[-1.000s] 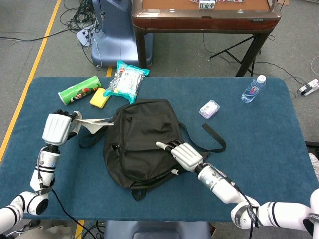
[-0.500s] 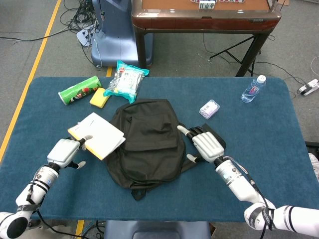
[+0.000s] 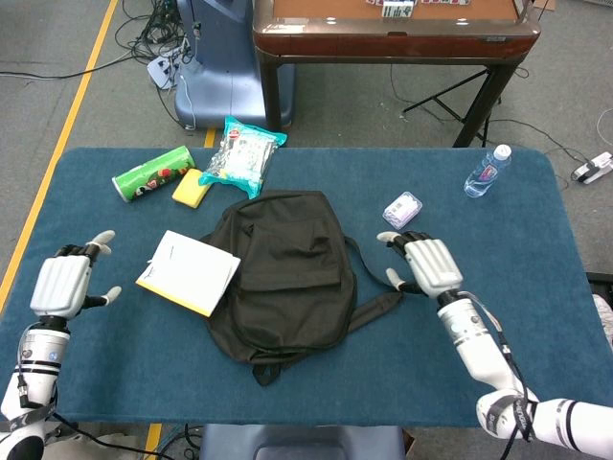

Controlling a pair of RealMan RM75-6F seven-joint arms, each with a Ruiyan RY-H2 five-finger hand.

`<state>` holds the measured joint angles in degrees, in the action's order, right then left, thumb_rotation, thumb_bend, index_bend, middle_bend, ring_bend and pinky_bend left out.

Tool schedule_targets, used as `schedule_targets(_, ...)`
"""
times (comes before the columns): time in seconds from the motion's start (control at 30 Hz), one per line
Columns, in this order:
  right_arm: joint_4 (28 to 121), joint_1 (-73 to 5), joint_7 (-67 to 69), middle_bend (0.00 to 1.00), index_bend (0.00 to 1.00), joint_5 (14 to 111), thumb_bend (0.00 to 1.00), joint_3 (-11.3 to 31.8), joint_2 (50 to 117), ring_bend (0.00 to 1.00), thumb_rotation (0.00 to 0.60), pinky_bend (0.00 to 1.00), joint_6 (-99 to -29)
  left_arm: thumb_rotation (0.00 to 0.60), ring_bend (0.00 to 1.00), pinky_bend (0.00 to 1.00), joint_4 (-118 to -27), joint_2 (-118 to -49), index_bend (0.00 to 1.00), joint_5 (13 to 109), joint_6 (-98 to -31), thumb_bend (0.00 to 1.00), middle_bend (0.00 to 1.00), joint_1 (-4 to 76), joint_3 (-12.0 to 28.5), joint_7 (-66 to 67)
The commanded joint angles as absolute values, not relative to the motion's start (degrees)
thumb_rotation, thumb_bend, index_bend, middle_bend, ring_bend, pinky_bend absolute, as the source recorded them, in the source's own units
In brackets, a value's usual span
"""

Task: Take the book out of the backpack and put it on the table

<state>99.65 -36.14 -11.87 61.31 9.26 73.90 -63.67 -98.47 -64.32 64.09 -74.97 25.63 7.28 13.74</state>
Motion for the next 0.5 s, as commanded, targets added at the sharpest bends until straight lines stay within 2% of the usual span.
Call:
schedule_targets(0.03, 100.42, -30.06, -12.28, 0.37, 0.29, 64.74, 0.39, 7.66, 72.74, 0.29, 0.6, 0.35, -72.0, 0.6, 0.36, 0.25, -94.33, -66.17, 0.22, 63.23, -78.02, 0.21, 0.33, 22.25, 8.66, 11.78)
schedule_targets(0.2, 100.44, -26.04, -11.19, 0.4, 0.35, 67.22, 0.4, 6.01, 71.69, 0.32, 0.6, 0.39, -75.99, 0.6, 0.36, 0.25, -94.35, -64.59, 0.23, 61.1, -78.69, 0.21, 0.33, 19.67, 8.13, 12.63)
schedule_targets(0.5, 101.49, -21.84, -10.86, 0.4, 0.36, 69.22, 0.4, 4.94, 70.0, 0.33, 0.6, 0.4, -78.82, 0.6, 0.36, 0.25, -94.71, -64.06, 0.26, 62.15, -81.09, 0.21, 0.33, 16.5, 6.65, 15.17)
